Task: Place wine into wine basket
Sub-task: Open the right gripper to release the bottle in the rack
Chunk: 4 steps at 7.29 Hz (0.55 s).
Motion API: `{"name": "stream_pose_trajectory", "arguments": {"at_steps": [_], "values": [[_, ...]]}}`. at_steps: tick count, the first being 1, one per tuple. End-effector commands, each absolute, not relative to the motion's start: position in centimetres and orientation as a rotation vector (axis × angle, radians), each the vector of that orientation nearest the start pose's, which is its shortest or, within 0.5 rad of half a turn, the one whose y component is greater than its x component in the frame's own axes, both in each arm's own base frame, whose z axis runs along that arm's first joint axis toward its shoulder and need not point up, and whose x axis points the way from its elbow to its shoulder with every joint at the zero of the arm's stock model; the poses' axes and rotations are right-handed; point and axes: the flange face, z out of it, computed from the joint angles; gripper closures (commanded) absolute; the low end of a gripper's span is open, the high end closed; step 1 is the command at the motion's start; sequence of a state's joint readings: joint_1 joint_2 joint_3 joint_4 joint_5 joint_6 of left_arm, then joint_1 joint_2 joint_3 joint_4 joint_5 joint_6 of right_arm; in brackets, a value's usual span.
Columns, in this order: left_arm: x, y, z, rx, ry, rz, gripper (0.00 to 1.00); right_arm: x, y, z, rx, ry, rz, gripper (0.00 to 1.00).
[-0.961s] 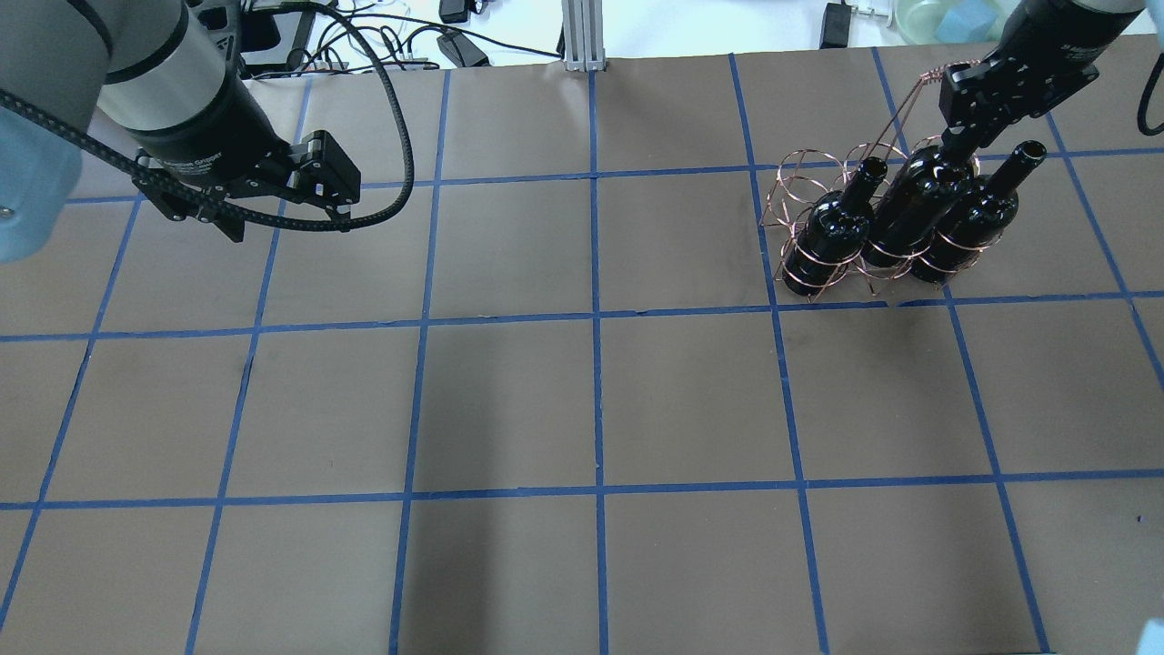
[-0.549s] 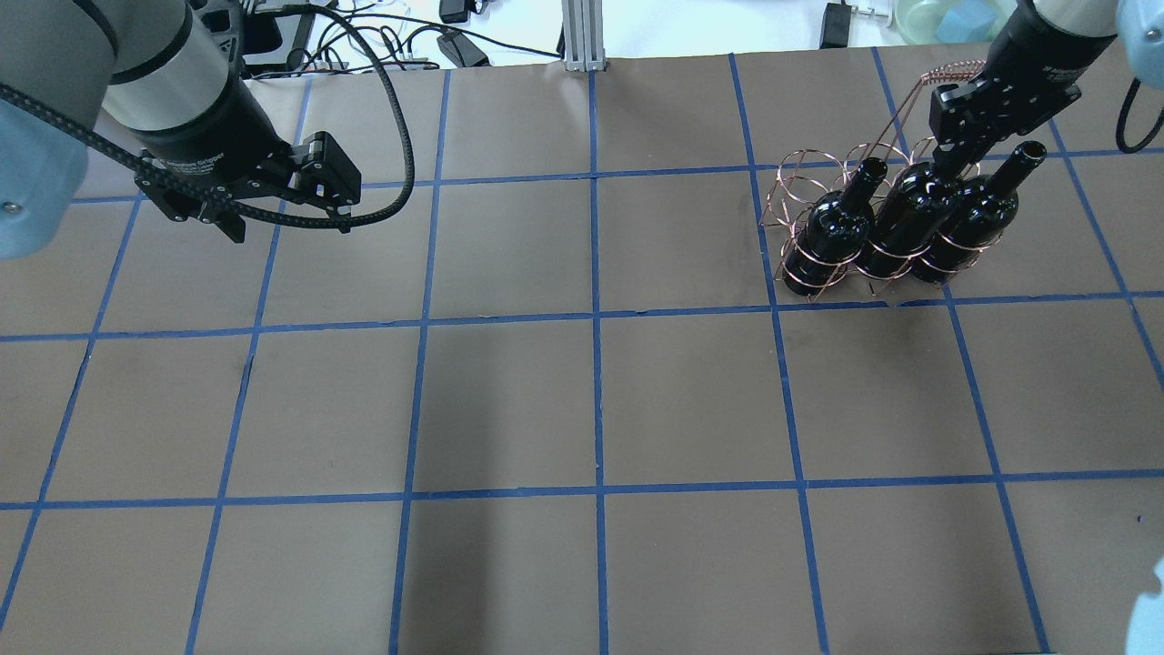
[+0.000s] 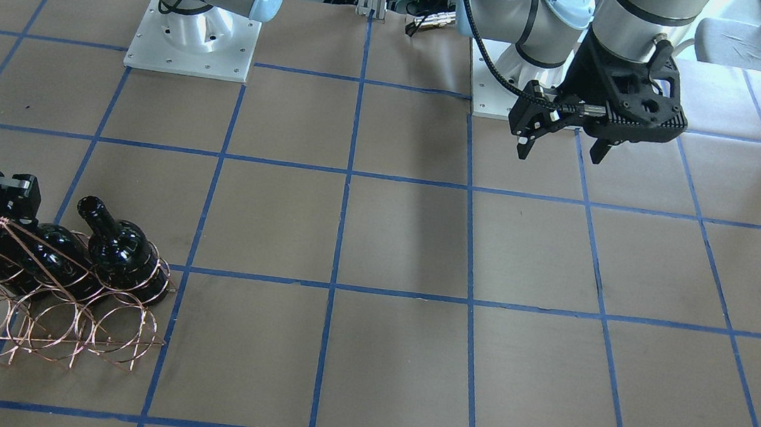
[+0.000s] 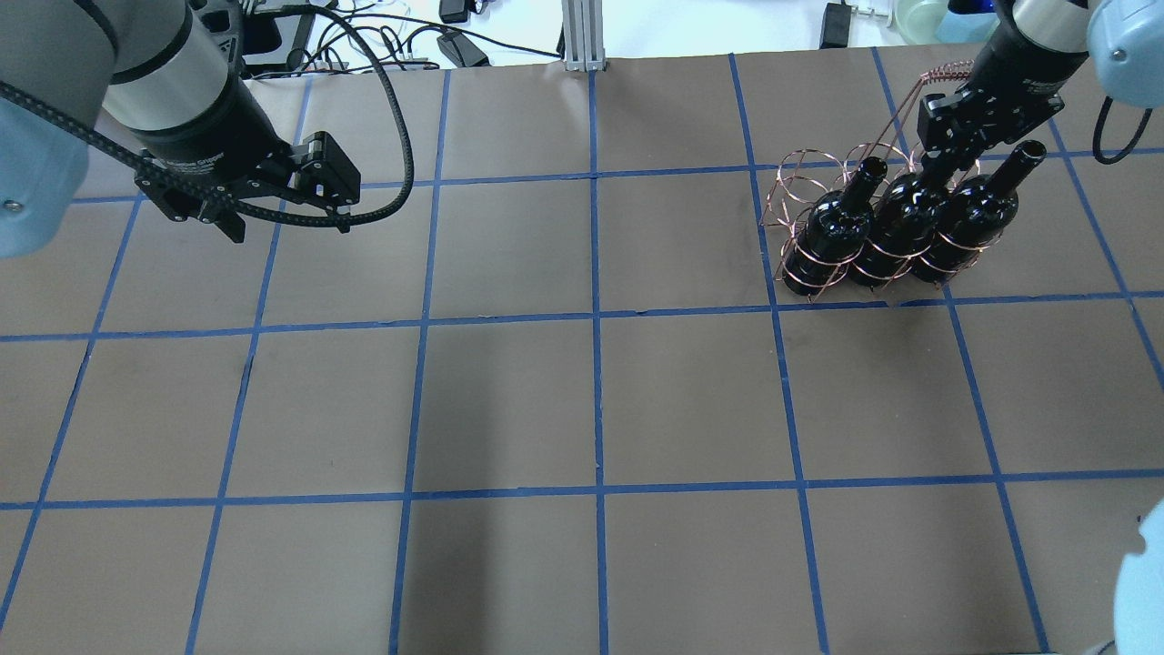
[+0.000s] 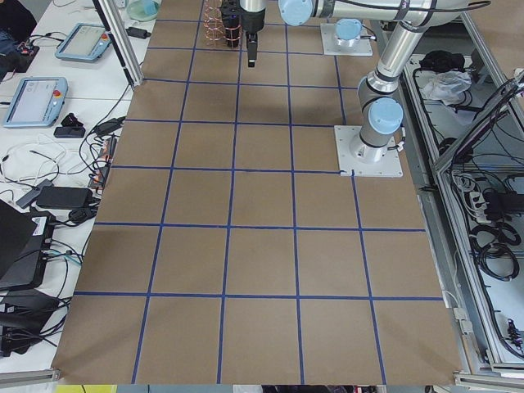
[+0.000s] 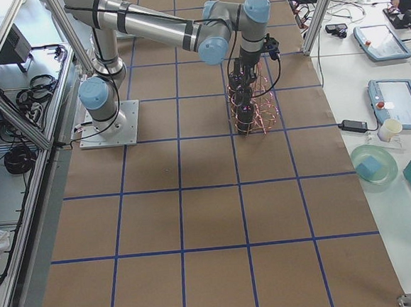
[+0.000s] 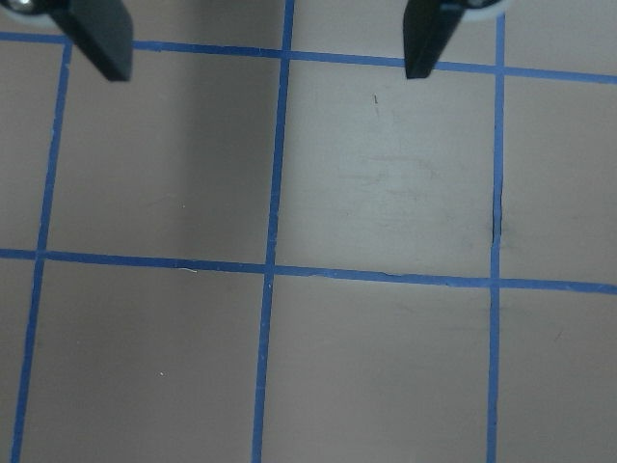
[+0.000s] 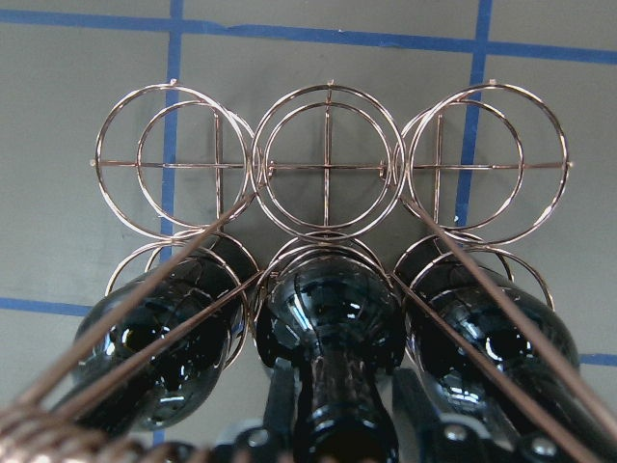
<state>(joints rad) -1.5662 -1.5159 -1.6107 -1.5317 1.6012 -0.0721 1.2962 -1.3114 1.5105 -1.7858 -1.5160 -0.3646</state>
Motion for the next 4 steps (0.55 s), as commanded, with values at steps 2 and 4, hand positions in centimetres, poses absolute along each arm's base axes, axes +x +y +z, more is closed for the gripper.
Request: {"name": "stream_pose_trajectory", "arguments": {"at_steps": [2, 4], "values": [[-12.8, -47.5, 49.7, -0.123, 3.111, -0.080, 0.00, -2.6, -60.9, 43.1, -0.131, 3.126, -0.175, 0.00], [-13.0, -47.4, 49.8, -0.118, 3.119, -0.083, 0.00, -0.8, -58.1, 48.1, 0.016, 3.157, -0.136, 0.00]]}}
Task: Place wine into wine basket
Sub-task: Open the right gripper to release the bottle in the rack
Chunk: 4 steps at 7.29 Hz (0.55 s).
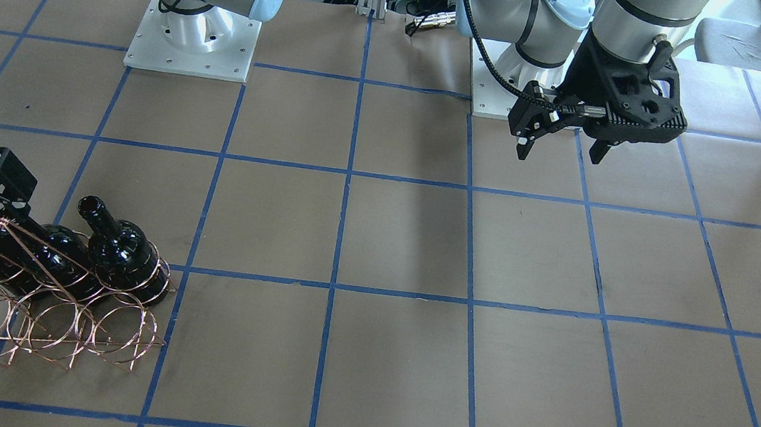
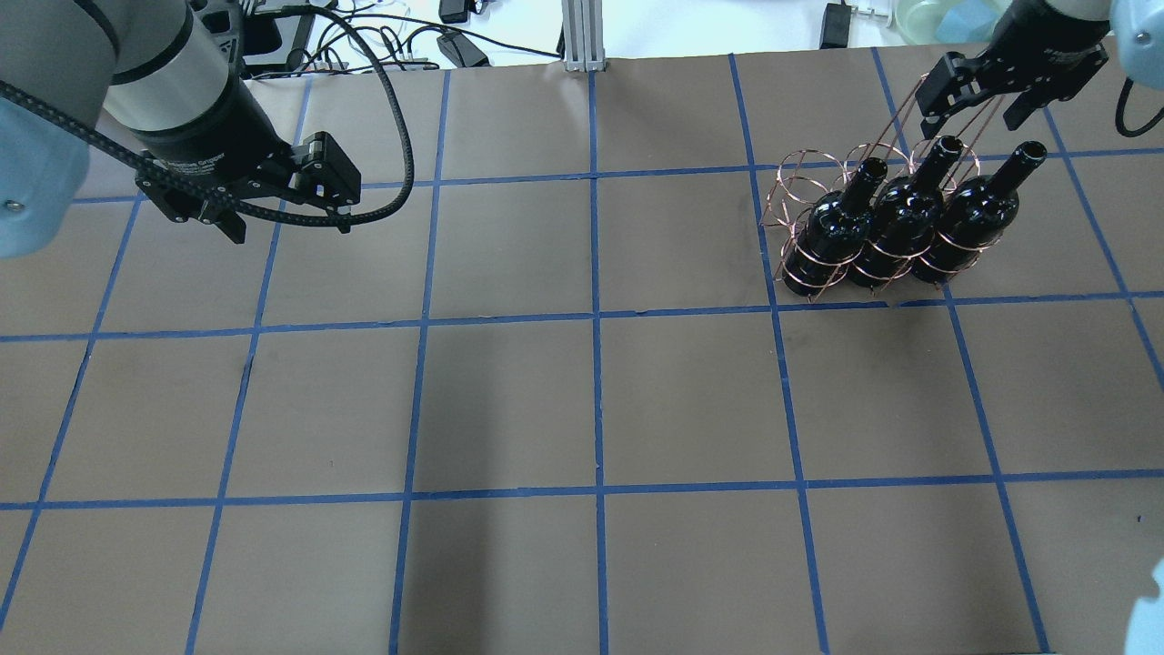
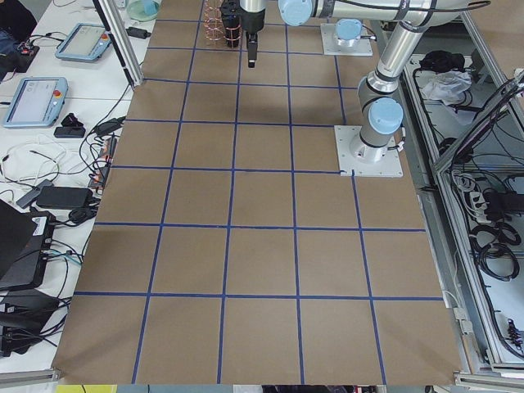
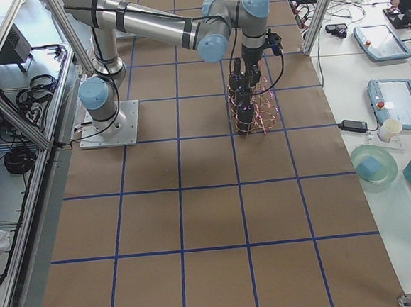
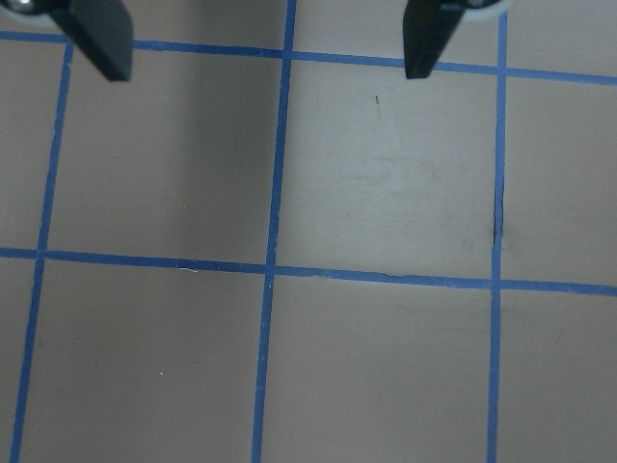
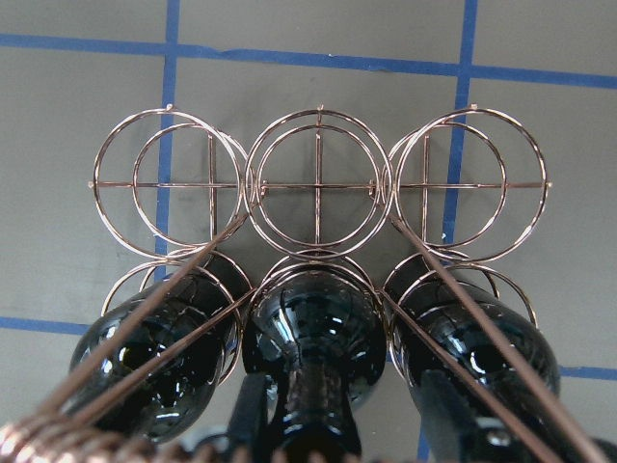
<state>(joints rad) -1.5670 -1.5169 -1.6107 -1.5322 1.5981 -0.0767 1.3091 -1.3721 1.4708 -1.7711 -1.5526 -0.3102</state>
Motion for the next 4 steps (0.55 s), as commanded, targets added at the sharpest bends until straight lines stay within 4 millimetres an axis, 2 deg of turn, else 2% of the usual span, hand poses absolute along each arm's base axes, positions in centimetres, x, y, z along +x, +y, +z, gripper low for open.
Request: {"name": "stream_pose_trajectory", "arguments": {"at_steps": [1, 3, 4], "values": [[-13.3, -47.4, 49.9, -0.109, 3.128, -0.092, 0.00, 2.8, -56.3, 50.5, 0.041, 3.153, -0.112, 0.00], [-13.6, -47.2, 50.3, -0.101, 3.136, -0.104, 0.00, 8.8, -53.3, 53.0, 0.062, 3.215, -0.139, 0.00], [-13.6, -47.0, 50.6, -0.101, 3.139, -0.113, 0.00, 12.2, -51.1, 53.3, 0.091, 3.205, -0.076, 0.00]]}}
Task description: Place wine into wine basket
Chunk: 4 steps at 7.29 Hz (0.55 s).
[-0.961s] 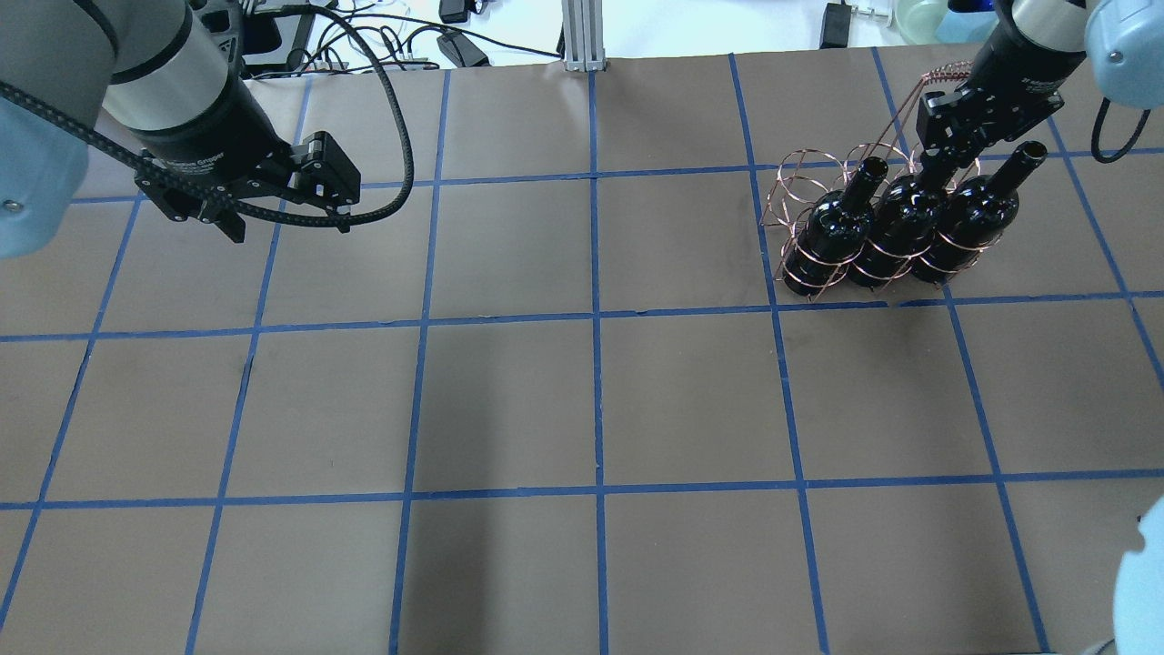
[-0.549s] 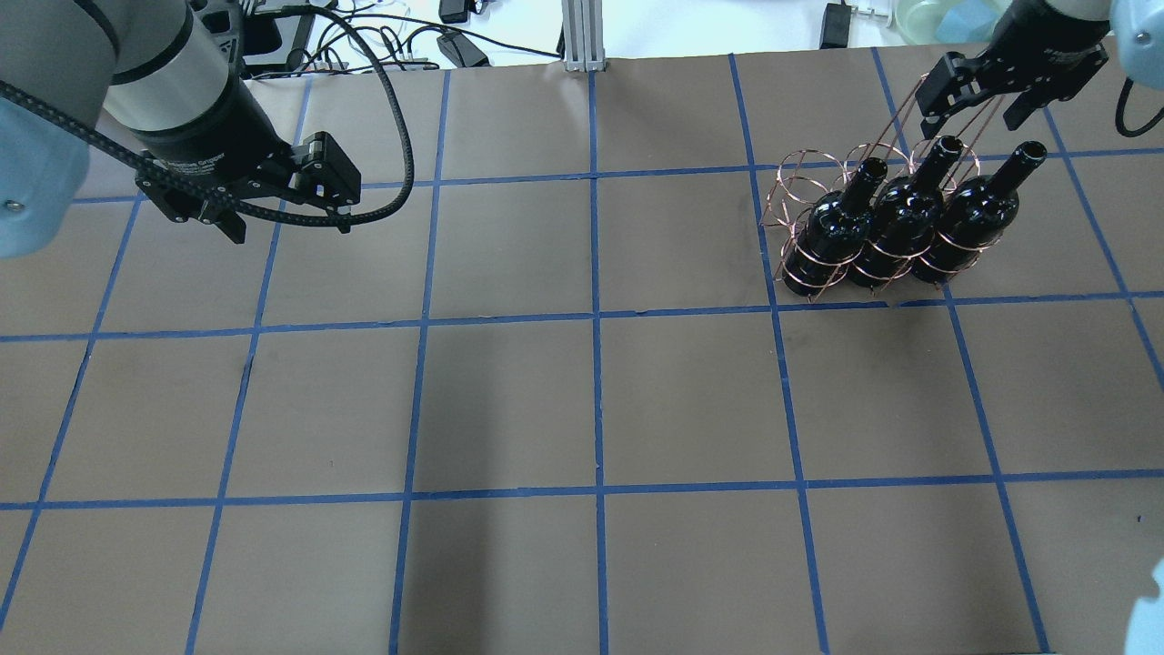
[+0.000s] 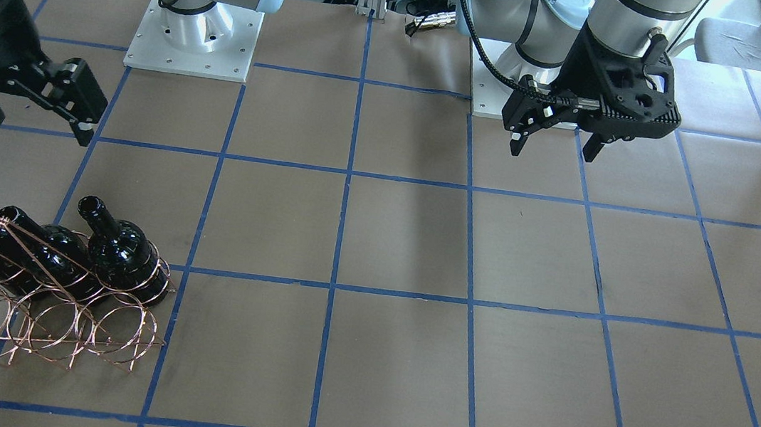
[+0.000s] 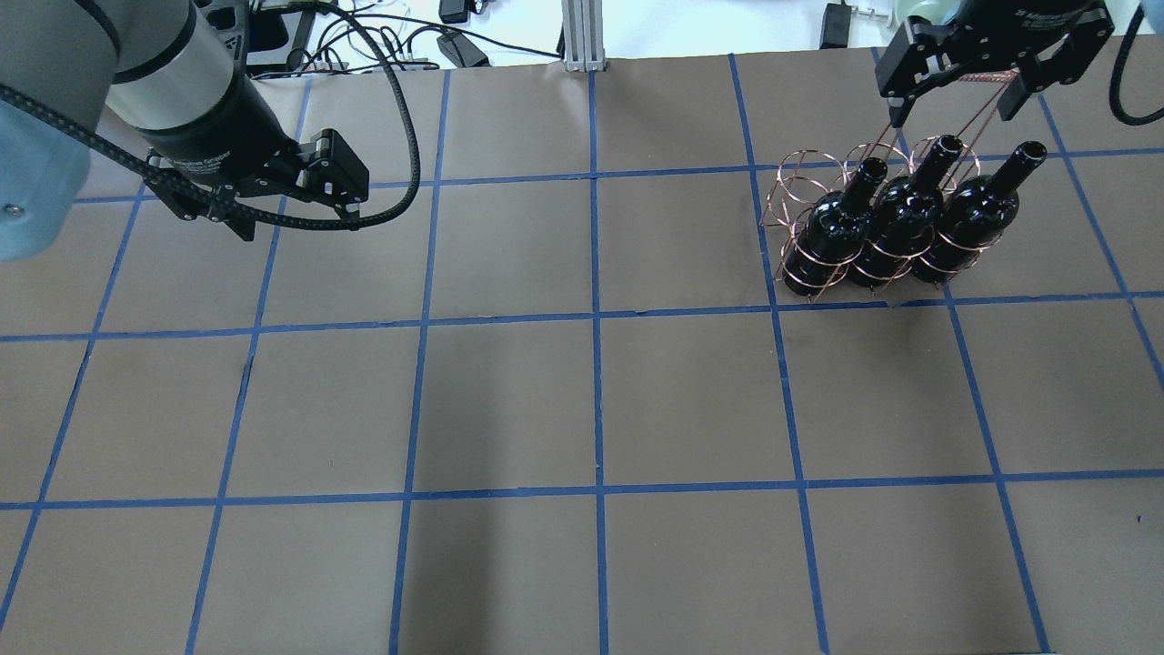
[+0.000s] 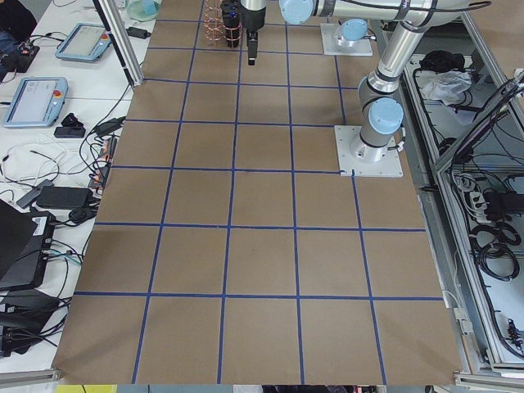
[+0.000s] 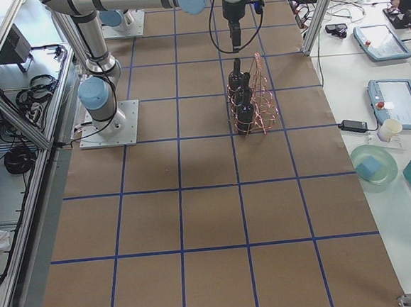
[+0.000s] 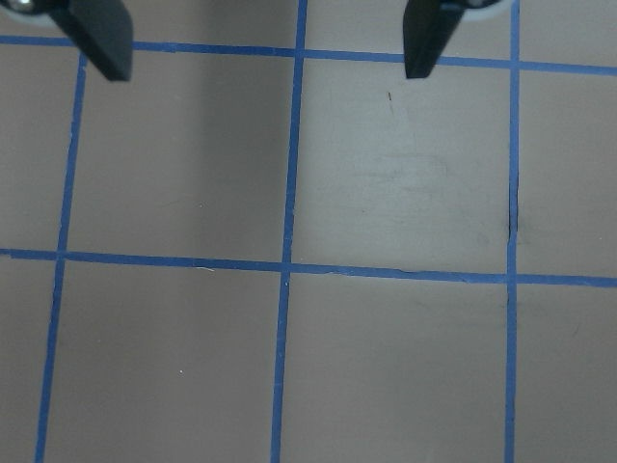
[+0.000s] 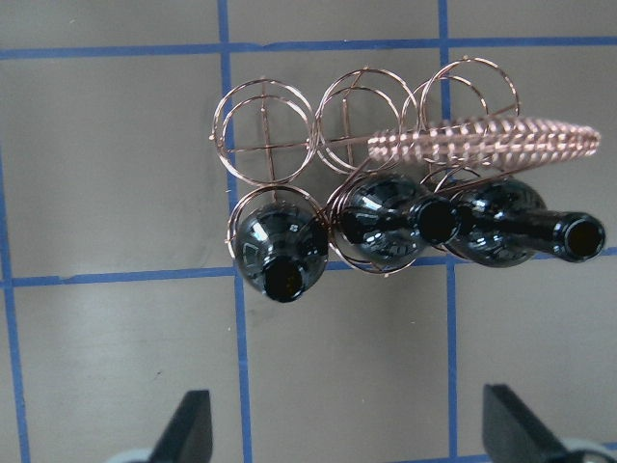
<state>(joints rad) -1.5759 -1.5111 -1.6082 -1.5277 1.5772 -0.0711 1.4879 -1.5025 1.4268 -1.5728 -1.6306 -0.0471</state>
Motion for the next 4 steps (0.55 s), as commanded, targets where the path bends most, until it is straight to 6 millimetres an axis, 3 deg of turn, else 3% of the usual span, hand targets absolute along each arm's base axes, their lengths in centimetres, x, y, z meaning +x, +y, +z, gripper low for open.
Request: {"name": "stream_pose_trajectory", "arguments": {"at_steps": [1, 4], "values": [[-13.53, -47.00, 50.58, -0.061, 3.139, -0.113, 0.00, 13.52, -50.59, 53.38, 0.057, 3.212, -0.083, 0.00], [-13.64, -46.95, 50.46, -0.031, 3.150, -0.104, 0.00, 13.37, -50.50, 53.02, 0.027, 3.206, -0.064, 0.00]]}}
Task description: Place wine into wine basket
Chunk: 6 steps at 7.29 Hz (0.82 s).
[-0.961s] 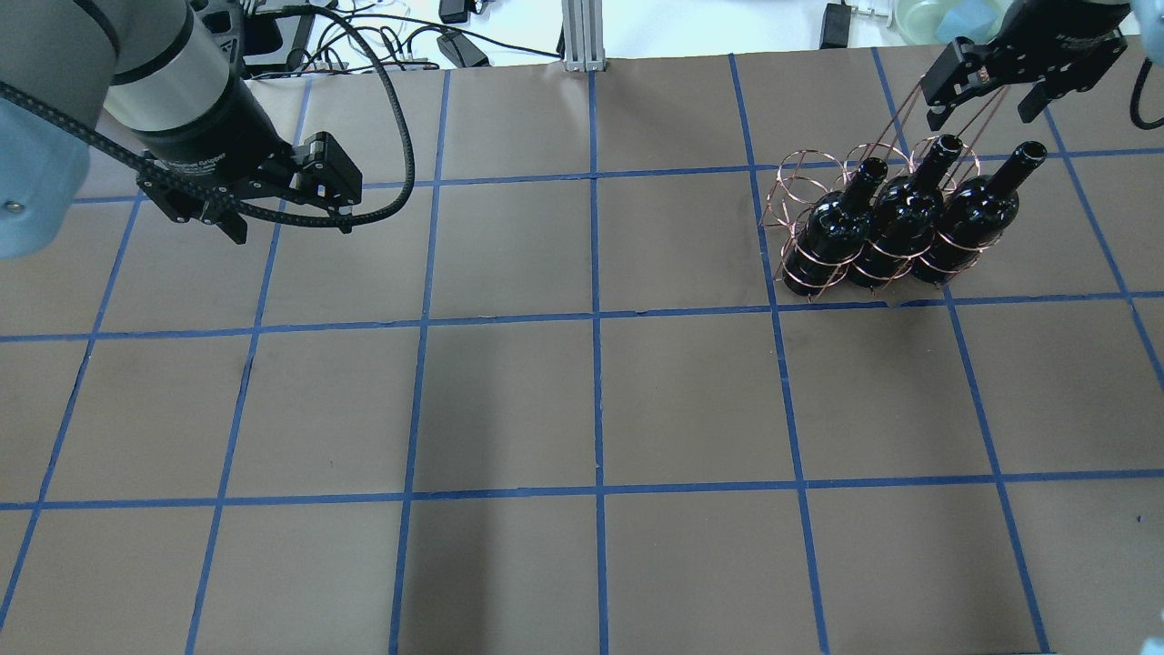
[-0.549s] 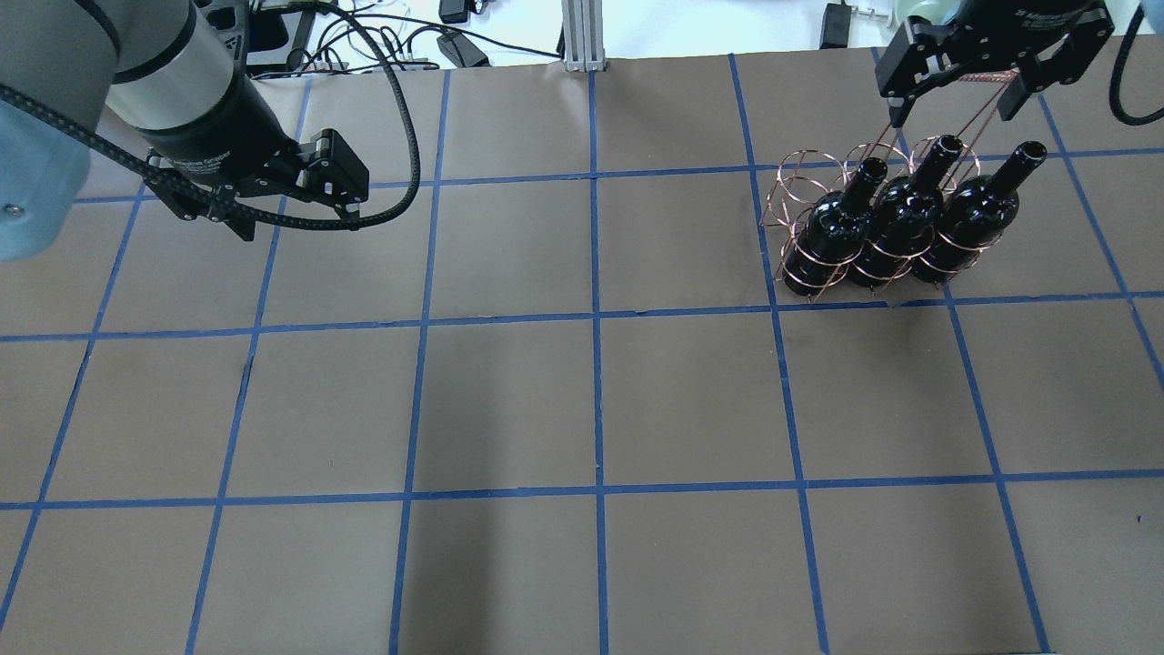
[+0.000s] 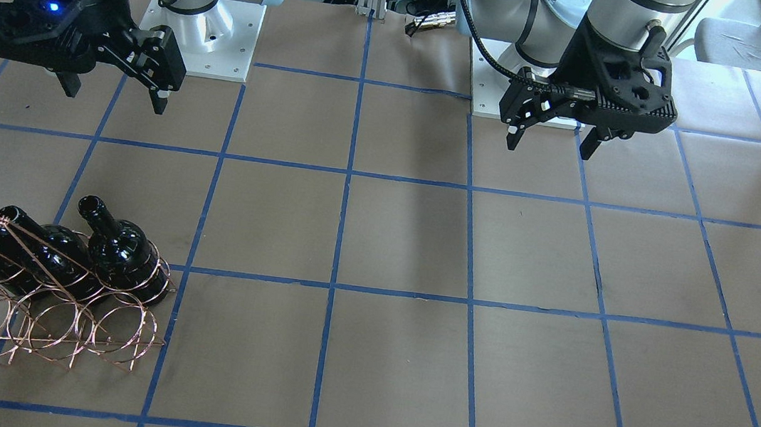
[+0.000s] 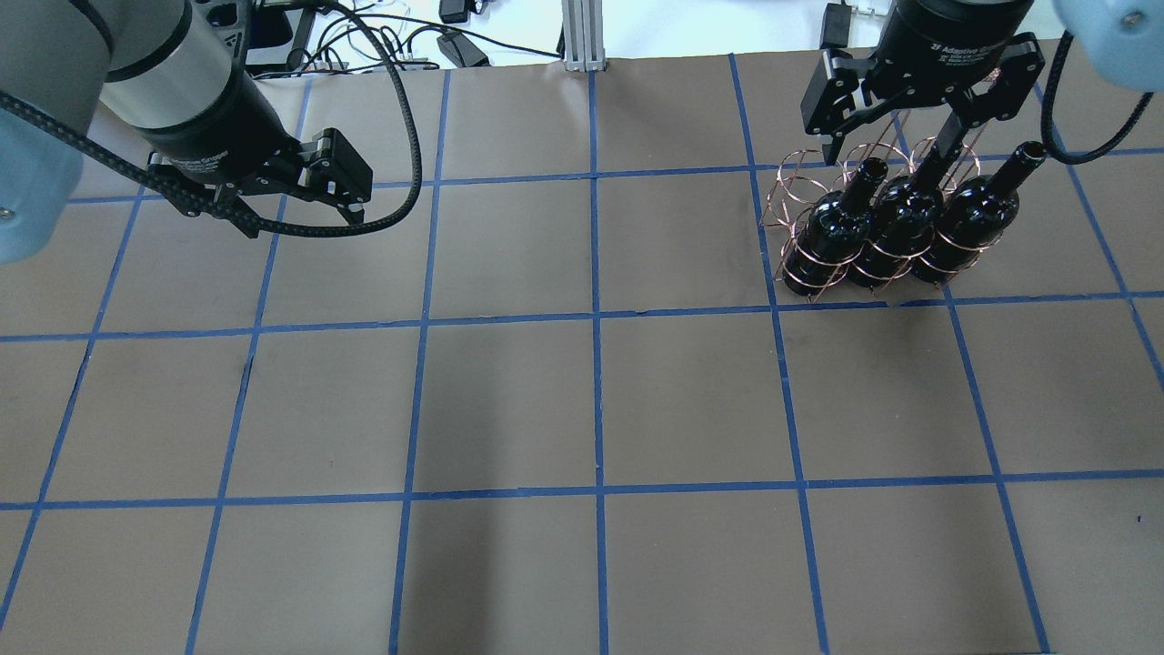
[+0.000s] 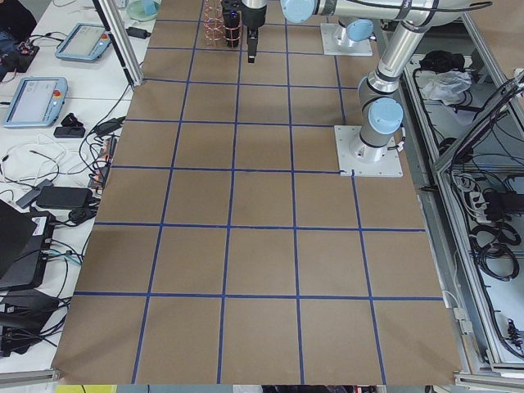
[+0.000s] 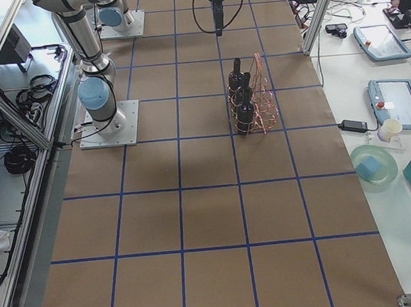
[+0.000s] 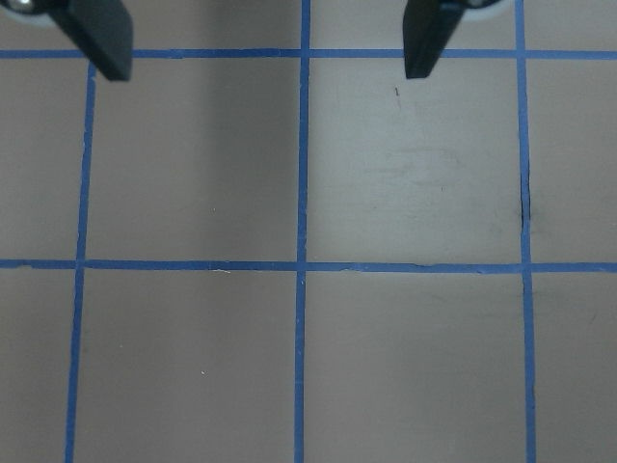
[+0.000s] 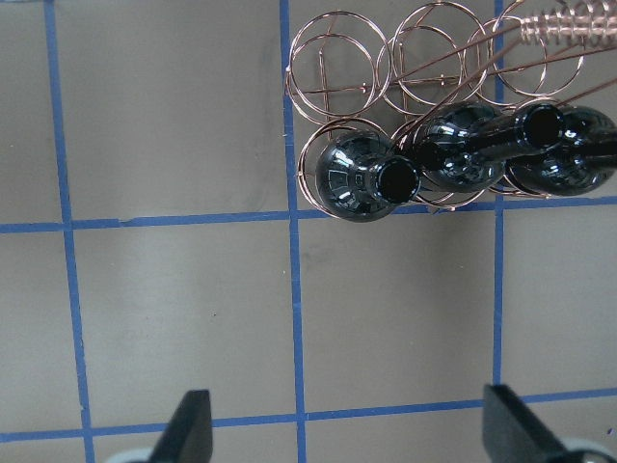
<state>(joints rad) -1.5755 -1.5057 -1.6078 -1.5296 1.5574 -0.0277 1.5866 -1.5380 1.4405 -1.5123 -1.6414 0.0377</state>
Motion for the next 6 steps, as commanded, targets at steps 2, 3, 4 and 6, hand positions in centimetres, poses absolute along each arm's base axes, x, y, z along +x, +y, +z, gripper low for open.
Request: {"name": "stream_pose_trajectory", "arguments": {"at_steps": [2, 3, 4, 6], "values": [[-13.58, -46.92, 50.43, -0.034, 3.144, -0.099, 0.00, 13.93, -49.99, 52.84, -0.026, 3.150, -0.061, 0.01], [-13.56, -47.06, 50.14, -0.031, 3.143, -0.089, 0.00, 13.90, -50.14, 52.79, -0.038, 3.145, -0.079, 0.01], [-13.49, -47.05, 50.10, -0.034, 3.143, -0.084, 0.00, 13.90, -49.76, 53.26, -0.034, 3.144, -0.096, 0.01], [-13.46, -47.35, 49.59, -0.034, 3.140, -0.067, 0.00, 13.76, -49.74, 53.42, -0.034, 3.143, -0.111, 0.00]]}}
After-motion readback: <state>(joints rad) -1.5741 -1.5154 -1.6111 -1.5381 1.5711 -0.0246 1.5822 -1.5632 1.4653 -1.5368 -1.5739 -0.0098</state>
